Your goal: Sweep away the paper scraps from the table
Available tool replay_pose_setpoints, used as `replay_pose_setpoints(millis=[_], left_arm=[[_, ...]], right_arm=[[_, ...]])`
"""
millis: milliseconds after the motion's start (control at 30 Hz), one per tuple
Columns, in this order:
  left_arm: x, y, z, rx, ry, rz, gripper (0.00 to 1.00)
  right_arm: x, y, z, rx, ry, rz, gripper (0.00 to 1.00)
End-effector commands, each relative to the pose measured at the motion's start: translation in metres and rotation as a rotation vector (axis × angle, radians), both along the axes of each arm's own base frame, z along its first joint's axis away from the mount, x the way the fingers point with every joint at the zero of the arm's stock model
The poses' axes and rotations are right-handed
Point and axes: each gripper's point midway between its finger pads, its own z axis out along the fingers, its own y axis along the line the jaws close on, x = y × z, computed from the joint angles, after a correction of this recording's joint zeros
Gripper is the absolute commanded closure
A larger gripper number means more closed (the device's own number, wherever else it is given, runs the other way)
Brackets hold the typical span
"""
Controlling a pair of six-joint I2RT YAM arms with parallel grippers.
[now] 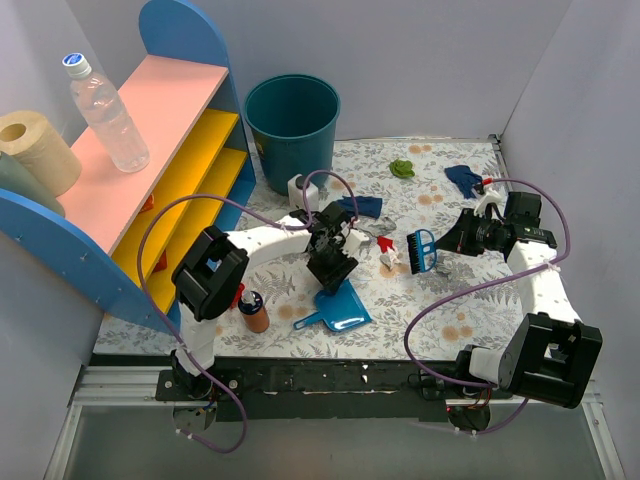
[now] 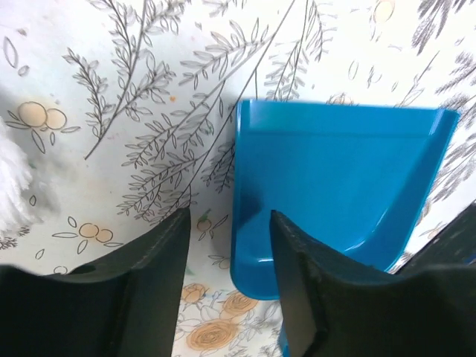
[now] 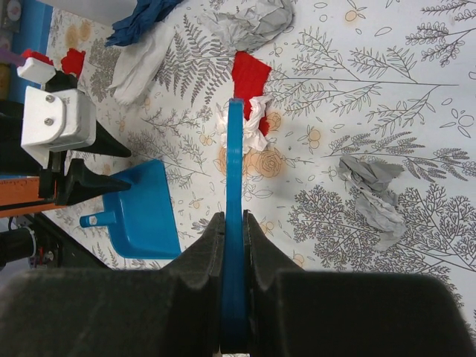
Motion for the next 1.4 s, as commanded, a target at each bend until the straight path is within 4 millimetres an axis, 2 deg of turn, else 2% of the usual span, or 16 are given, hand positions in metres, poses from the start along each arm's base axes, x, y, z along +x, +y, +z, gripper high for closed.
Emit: replay_pose_setpoints(millis=[0, 167, 200, 233, 267, 300, 333, 367, 433, 500, 667, 933, 1100, 1367], left_arm=[[0.012, -0.020, 0.031, -0.107, -0.034, -0.031, 0.50], [0.006, -0.022, 0.076, -0.250, -0.137, -0.129, 0.38], [-0.005, -0.011, 0.067, -0.238, -0.130, -0.143, 0.36], [-0.006, -0.008, 0.086, -0.282, -0.208, -0.198, 0.35], [-0.013, -0.002, 0.083, -0.284, -0.218, -0.226, 0.32], [-0.026, 0.011, 0.070, -0.265, -0.215, -0.258, 0.28], [-0.027, 0.015, 0.079, -0.295, -0.285, -0.297, 0.27], [-0.029, 0.020, 0.078, -0.296, -0.311, -0.314, 0.26], [-0.042, 0.031, 0.065, -0.288, -0.305, -0.338, 0.26], [-0.050, 0.035, 0.065, -0.302, -0.301, -0.349, 0.26], [-0.076, 0.047, 0.044, -0.285, -0.240, -0.384, 0.26], [-0.085, 0.045, 0.022, -0.243, -0.199, -0.365, 0.29], [-0.078, 0.048, 0.007, -0.190, -0.249, -0.354, 0.35], [-0.074, 0.051, 0.005, -0.188, -0.299, -0.365, 0.46]], right_arm=[[0.003, 0.000, 0.007, 0.008, -0.027, 0.004, 0.99], [0.005, -0.001, 0.006, 0.005, -0.021, 0.005, 0.99], [0.005, -0.002, 0.005, 0.003, -0.018, 0.004, 0.99], [0.005, -0.002, 0.004, 0.002, -0.018, 0.003, 0.99], [0.004, -0.002, 0.002, 0.002, -0.012, 0.004, 0.99], [0.004, -0.002, 0.001, 0.002, -0.008, 0.002, 0.99], [0.003, -0.002, -0.002, 0.002, -0.007, 0.003, 0.99], [0.001, -0.001, -0.004, 0.006, 0.000, 0.002, 0.99], [-0.001, -0.001, -0.007, 0.007, 0.009, 0.001, 0.99], [-0.003, -0.001, -0.011, 0.007, 0.020, 0.001, 0.99], [-0.002, -0.001, -0.013, 0.002, 0.026, 0.004, 0.99], [0.001, -0.002, -0.014, 0.004, 0.031, 0.006, 0.99], [0.005, -0.004, -0.013, -0.008, 0.023, 0.003, 0.99], [0.006, -0.006, -0.013, -0.010, 0.023, -0.002, 0.99]])
